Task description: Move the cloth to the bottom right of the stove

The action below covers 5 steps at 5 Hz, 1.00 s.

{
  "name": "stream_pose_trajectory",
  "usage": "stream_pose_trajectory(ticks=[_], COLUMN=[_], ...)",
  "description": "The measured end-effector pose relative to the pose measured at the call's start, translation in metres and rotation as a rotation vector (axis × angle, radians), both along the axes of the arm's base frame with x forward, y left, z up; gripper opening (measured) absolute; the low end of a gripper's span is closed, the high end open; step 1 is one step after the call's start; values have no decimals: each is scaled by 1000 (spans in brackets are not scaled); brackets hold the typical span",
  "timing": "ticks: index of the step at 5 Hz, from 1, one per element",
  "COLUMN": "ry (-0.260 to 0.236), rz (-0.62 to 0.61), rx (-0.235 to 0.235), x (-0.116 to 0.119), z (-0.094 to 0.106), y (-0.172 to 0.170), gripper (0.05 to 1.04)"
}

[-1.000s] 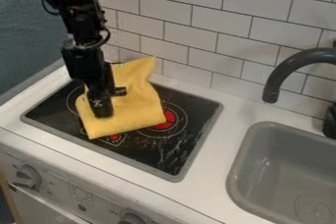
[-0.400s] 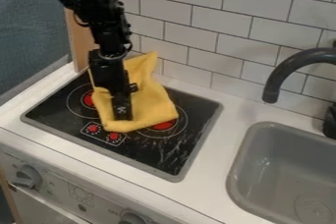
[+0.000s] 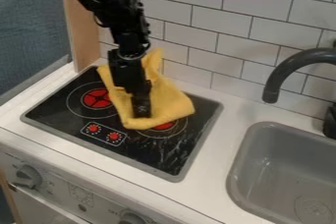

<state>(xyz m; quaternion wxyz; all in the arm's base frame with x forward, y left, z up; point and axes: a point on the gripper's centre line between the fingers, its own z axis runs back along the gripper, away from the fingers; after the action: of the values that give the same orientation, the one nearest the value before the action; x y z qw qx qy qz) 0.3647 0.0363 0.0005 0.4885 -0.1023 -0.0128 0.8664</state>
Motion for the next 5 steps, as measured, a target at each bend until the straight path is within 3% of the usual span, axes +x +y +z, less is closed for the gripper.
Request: stream_pose_trajectory(ticks=[1,3,5], ry=[1,63,126], rz=[17,-64,-57], rx=[-27,-19,-31], x=[-11,-44,-78], z=[-4,-6,-7], y=[-10,-48,-56], gripper=[999,999,999])
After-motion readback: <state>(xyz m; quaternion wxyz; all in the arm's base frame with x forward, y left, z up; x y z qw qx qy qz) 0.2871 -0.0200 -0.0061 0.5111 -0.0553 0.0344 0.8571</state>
